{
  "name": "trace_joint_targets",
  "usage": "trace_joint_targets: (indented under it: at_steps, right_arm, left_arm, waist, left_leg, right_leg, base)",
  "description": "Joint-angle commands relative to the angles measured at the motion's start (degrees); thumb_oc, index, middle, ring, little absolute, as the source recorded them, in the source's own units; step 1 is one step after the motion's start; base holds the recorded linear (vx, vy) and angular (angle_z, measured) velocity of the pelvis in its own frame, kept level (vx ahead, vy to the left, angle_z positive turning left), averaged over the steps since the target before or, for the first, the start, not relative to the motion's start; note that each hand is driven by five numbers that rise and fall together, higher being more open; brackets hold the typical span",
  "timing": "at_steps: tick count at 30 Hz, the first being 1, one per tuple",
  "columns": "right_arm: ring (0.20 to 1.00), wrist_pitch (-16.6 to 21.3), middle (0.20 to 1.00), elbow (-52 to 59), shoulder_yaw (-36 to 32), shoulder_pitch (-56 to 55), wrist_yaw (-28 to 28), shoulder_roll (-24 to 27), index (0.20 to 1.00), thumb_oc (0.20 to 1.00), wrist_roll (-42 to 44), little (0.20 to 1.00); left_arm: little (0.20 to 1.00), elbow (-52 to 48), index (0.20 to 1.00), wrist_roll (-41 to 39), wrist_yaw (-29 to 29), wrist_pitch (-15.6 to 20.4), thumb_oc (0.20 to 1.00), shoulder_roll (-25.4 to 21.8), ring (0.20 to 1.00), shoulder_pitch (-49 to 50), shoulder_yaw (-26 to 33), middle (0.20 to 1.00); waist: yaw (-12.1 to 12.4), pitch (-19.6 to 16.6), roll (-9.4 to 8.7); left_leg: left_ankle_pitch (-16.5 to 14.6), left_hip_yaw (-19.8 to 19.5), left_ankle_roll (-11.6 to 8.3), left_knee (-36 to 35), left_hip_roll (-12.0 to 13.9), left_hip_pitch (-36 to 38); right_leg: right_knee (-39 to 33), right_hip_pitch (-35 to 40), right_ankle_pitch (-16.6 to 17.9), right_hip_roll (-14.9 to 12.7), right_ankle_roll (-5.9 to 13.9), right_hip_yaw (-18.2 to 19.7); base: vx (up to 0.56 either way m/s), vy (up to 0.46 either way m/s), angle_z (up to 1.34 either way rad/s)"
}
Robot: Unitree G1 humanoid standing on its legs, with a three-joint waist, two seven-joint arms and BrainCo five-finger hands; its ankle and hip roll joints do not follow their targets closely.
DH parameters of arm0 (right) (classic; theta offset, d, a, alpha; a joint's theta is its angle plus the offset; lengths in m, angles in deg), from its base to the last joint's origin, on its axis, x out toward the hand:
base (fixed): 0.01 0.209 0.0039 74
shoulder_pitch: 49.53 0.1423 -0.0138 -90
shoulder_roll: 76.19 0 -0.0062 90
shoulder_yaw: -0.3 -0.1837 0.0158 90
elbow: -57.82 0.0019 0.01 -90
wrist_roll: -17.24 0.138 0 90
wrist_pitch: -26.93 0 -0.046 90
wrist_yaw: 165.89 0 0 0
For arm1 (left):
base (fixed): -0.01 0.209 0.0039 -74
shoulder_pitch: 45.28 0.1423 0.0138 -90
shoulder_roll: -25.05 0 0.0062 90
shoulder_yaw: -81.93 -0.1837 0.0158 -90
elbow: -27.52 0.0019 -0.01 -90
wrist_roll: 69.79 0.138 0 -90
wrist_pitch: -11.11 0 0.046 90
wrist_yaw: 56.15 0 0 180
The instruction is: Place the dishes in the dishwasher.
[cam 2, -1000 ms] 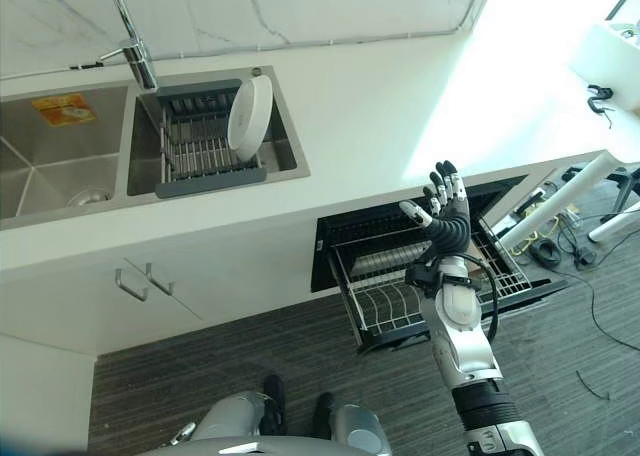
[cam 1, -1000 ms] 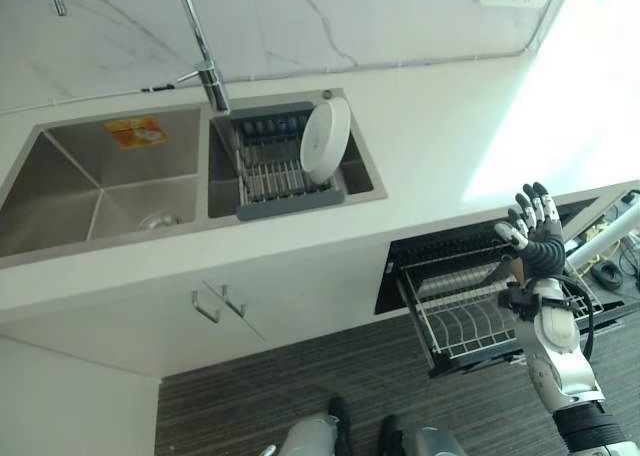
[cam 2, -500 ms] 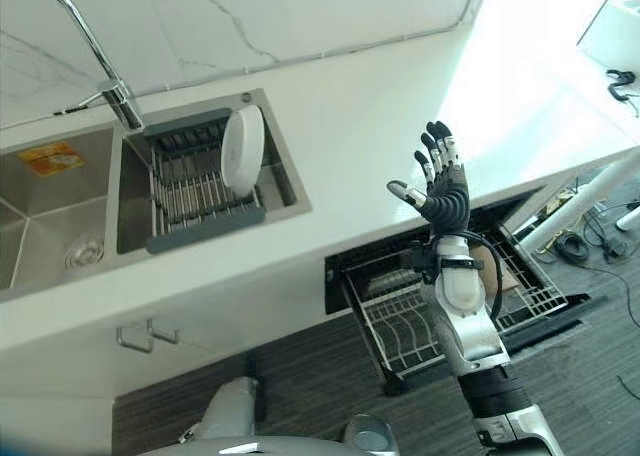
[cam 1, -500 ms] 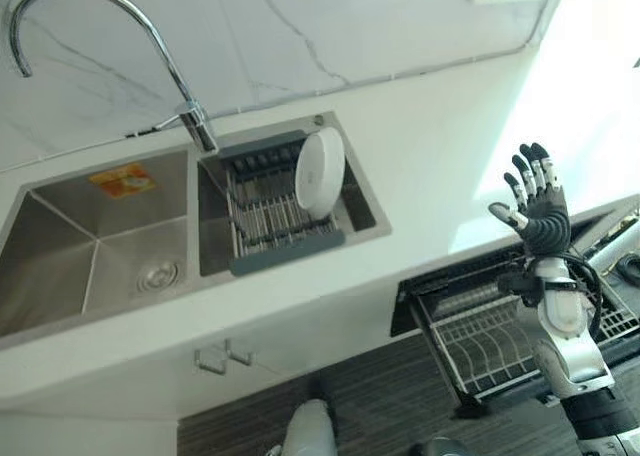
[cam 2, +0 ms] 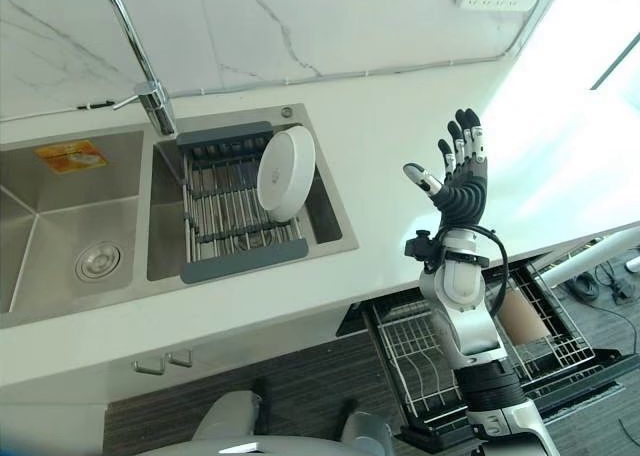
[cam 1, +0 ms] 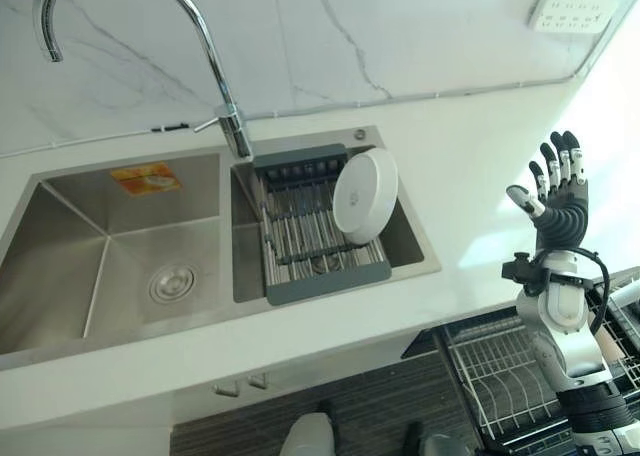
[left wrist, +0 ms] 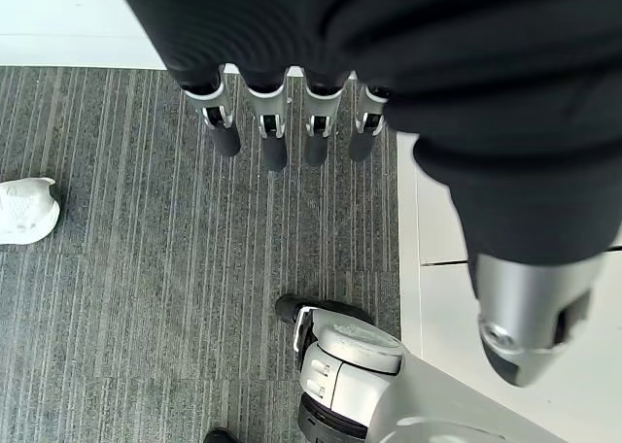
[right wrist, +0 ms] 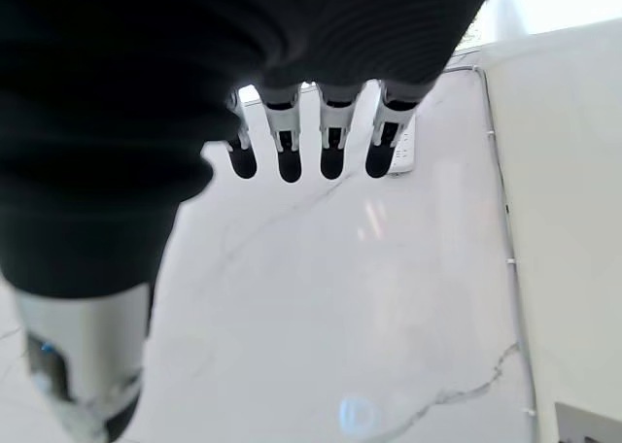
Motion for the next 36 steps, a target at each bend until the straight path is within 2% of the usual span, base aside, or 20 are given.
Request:
trace_joint_targets:
  at_steps: [1, 3, 4, 5, 9, 12, 15, 28, 36]
  right_arm:
    - [1.0, 2.3, 1.0, 3.2, -1.5, 1.3, 0.8, 1.1, 1.0, 1.0, 0.8, 1.0]
    - [1.0, 1.3, 1.0, 3.5, -1.2, 1.0, 5.1, 0.7, 1.0, 1.0, 9.0, 1.0]
    - [1.0, 1.3, 1.0, 3.4, -1.3, 1.0, 5.3, 0.7, 1.0, 1.0, 9.2, 1.0]
    - [1.0, 0.3, 1.0, 3.0, -0.8, 1.0, 8.6, 0.0, 1.0, 1.0, 13.4, 1.0]
    - [1.0, -1.3, 1.0, 0.6, 1.0, 2.3, 12.2, -1.7, 1.0, 1.0, 17.0, 1.0]
    - [1.0, -1.8, 1.0, -0.7, 1.9, 3.8, 12.3, -2.6, 1.0, 1.0, 18.7, 1.0]
    - [1.0, -2.4, 1.0, -2.0, 3.4, 6.0, 11.0, -3.5, 1.0, 1.0, 19.0, 1.0]
    - [1.0, -2.8, 1.0, -7.5, 5.6, 14.9, 5.3, -6.0, 1.0, 1.0, 18.2, 1.0]
    - [1.0, -3.2, 1.0, -10.3, 6.9, 16.9, 4.6, -6.6, 1.0, 1.0, 19.1, 1.0]
  left_arm:
    - [1.0, 0.6, 1.0, 1.6, 0.1, 0.7, 1.0, -0.9, 1.0, 0.6, -0.5, 1.0]
    - [1.0, 0.5, 1.0, 1.9, 0.4, 0.6, 1.0, -1.0, 1.0, 0.7, -0.6, 1.0]
    - [1.0, 0.5, 1.0, 1.9, 0.4, 0.6, 1.0, -1.0, 1.0, 0.8, -0.6, 1.0]
    - [1.0, 0.4, 1.0, 1.8, 0.5, 0.5, 1.0, -0.9, 1.0, 0.8, -1.0, 1.0]
    - [1.0, 0.2, 1.0, 3.3, 0.2, 0.5, 1.0, -1.1, 1.0, 1.0, -2.2, 1.0]
    - [1.0, -0.2, 1.0, 11.3, -1.3, 2.5, 1.0, -1.7, 1.0, 1.0, -4.9, 1.0]
    - [1.0, -0.8, 1.0, 9.5, -1.2, 1.7, 1.0, -2.1, 1.0, 0.7, -7.3, 1.0]
    - [1.0, -1.4, 1.0, 7.3, -0.5, 2.4, 1.0, -2.8, 1.0, -2.4, -9.6, 1.0]
    - [1.0, -3.5, 1.0, 6.6, -0.2, 5.2, 1.0, -3.1, 1.0, -4.4, -12.3, 1.0]
  waist:
    - [0.7, -0.4, -0.19]
    - [0.6, -0.5, -0.12]
    - [0.6, -0.5, -0.12]
    - [0.5, -0.5, -0.08]
    - [1.0, -0.8, -0.08]
    - [1.2, -1.0, -0.07]
    - [1.6, -0.8, 0.26]
    - [3.0, 1.4, 0.64]
    - [2.7, 2.6, 0.95]
  left_leg:
    - [-1.8, -1.7, -1.7, -0.1, 0.0, -0.4]
    - [-1.8, -1.8, -1.82, -0.1, 0.1, -0.3]
    - [-1.8, -1.8, -1.82, -0.1, 0.1, -0.3]
    - [-1.8, -1.9, -1.94, -0.1, 0.1, -0.2]
    - [-1.6, -2.3, -2.07, -0.1, 0.0, 0.1]
    - [-1.5, -2.4, -2.12, -0.1, -0.1, 0.1]
    - [-1.3, -2.7, -2.15, -0.1, -0.2, -0.1]
    - [0.5, -4.4, -2.56, -0.1, -0.5, -3.0]
    - [0.9, -4.7, -2.59, -0.1, -0.7, -3.7]
  right_leg:
    - [-1.1, 2.8, 0.0, -1.5, 2.5, 0.4]
    - [-1.1, 2.9, -0.1, -1.5, 2.42, 0.4]
    - [-1.1, 2.9, -0.1, -1.5, 2.41, 0.4]
    - [-1.1, 2.9, -0.2, -1.5, 2.35, 0.3]
    - [-1.1, 3.3, -0.2, -1.5, 2.26, -0.3]
    - [-1.1, 3.3, 0.0, -1.6, 2.28, -0.6]
    - [-1.1, 3.1, 0.0, -1.7, 2.2, -0.8]
    - [-1.1, 1.1, 0.7, -1.8, 1.99, -1.9]
    - [-1.1, 0.4, 1.2, -1.7, 1.79, -1.7]
  base:
    - [0.03, -0.038, 0.0]
    - [0.0, 0.0, 0.0]
    - [0.0, 0.0, 0.0]
    - [0.0, 0.0, 0.0]
    - [0.03, -0.016, 0.02]
    - [0.04, -0.008, 0.05]
    - [0.01, 0.003, 0.01]
    - [-0.03, 0.009, 0.08]
    - [0.0, 0.003, 0.03]
